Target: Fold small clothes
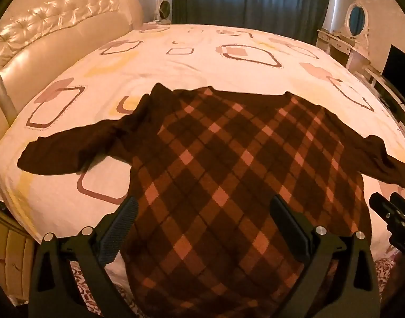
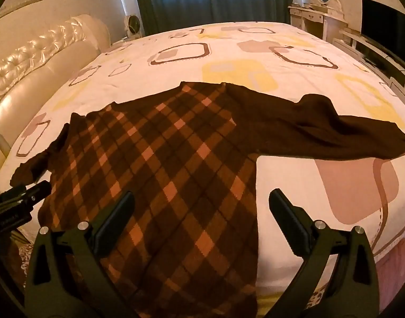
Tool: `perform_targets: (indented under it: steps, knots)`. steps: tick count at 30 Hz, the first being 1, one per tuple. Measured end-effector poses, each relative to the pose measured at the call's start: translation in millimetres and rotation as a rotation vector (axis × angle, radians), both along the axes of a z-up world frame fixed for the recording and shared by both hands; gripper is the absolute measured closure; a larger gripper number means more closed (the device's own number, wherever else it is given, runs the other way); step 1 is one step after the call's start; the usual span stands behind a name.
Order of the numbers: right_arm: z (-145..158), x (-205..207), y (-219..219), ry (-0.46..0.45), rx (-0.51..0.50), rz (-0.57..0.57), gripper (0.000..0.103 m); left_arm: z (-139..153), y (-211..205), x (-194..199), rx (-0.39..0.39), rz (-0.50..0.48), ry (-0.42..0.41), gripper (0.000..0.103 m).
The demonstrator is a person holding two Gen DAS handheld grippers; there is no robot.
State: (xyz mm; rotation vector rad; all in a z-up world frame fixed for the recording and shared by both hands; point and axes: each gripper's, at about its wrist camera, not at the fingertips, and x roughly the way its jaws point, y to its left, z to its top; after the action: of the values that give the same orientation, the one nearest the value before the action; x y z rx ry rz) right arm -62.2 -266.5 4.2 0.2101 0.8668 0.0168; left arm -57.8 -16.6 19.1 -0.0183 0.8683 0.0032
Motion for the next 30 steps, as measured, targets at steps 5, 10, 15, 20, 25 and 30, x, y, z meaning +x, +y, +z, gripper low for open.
perform_targets:
  steps: [5, 10, 15, 20, 25, 30]
  knots:
    - [-2, -10, 7, 0.011, -0.001, 0.005, 0.002, 5, -1, -1, -0.005, 0.006, 0.003, 0.004]
    - [-1, -12, 14, 0.009, -0.025, 0.023, 0.002, 10, -5, -7, 0.002, 0.003, -0.014, 0.004]
    - [-3, -13, 15, 0.008, -0.028, 0.022, 0.002, 14, -6, -10, -0.003, 0.005, -0.023, 0.004]
    - [-4, -14, 16, 0.013, -0.029, 0.02, 0.002, 16, -7, -12, -0.001, 0.008, -0.029, 0.004]
    - [-6, -14, 17, 0.014, -0.035, 0.026, 0.002, 15, -7, -13, -0.006, 0.008, -0.022, 0.004]
    - [-7, -14, 17, 0.017, -0.032, 0.023, 0.002, 14, -7, -13, -0.009, 0.008, -0.014, 0.004]
